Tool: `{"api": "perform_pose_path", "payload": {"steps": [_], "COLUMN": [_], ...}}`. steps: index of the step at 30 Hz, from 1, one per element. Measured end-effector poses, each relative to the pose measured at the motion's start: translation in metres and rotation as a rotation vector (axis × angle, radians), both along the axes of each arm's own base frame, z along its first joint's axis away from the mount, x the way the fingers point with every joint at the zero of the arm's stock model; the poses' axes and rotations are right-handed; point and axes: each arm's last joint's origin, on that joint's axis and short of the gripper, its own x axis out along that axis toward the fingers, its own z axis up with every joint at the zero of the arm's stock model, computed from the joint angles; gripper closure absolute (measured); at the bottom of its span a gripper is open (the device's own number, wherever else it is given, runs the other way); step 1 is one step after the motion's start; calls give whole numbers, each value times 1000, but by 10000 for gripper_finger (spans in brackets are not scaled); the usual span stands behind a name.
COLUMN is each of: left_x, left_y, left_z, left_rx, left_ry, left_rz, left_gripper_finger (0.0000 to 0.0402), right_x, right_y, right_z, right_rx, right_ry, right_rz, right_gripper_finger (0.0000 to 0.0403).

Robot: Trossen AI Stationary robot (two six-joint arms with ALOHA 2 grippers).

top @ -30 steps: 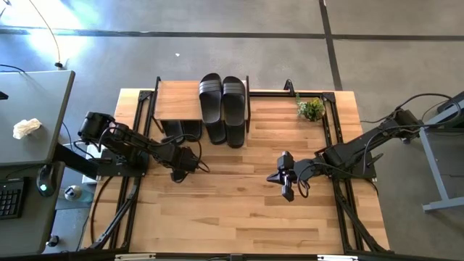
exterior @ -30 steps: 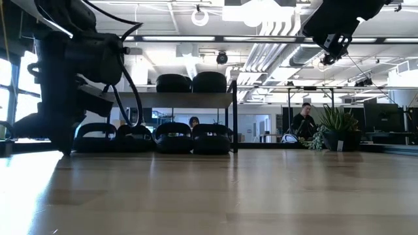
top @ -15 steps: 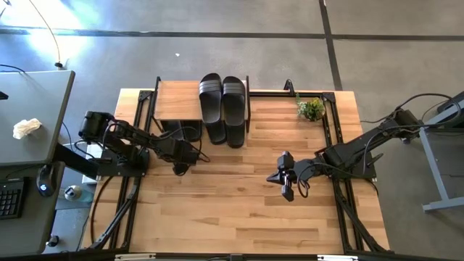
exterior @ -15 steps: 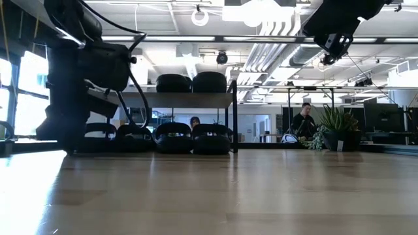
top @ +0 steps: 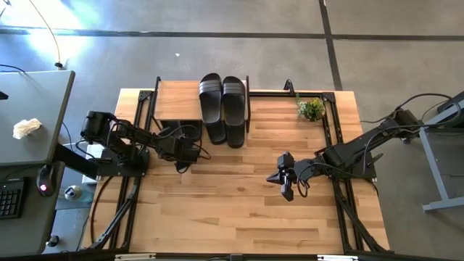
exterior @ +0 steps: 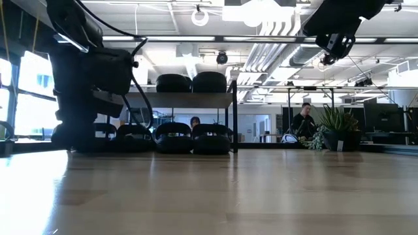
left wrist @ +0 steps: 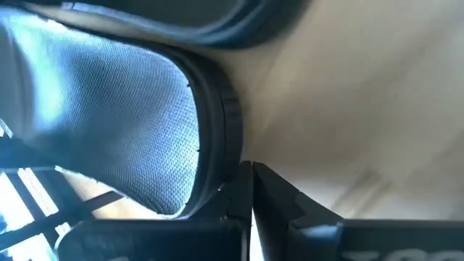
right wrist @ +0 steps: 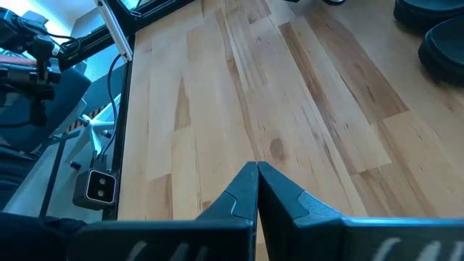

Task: Pick and place slides into the shelf
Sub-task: Adjust the black slipper under the shelf

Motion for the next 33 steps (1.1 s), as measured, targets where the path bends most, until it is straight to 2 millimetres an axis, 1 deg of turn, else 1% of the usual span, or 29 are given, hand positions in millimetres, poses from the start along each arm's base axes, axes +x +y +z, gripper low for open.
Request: {"api": "perform_pose_path", "payload": {"steps": [6, 12, 20, 22, 26, 29, 33], "left_x": [-5, -5, -4, -4, -4, -4, -4], "left_y": [-1, -1, 0, 0, 1, 1, -3], "left_z": [-3, -2, -2, -1, -1, 0, 8], "left_rx": [-5, 12, 15, 25, 41, 49, 54], "left_ry": [31, 26, 107, 116, 113, 84, 41], "left_rz": [-12, -4, -145, -158, -151, -103, -63], "left_gripper_finger": [401, 401, 401, 402, 402, 402, 402], "right_x": [0, 0, 0, 0, 0, 0, 0], "right_y": [0, 0, 0, 0, 0, 0, -1], "right_z": [0, 0, 0, 0, 0, 0, 0], "right_rx": [0, -5, -5, -5, -9, -9, -24], "right_ry": [1, 0, 1, 1, 0, 0, -7], "right_rz": [0, -6, -6, -6, -4, -5, -27], "right_gripper_finger": [403, 403, 403, 403, 403, 403, 403]}}
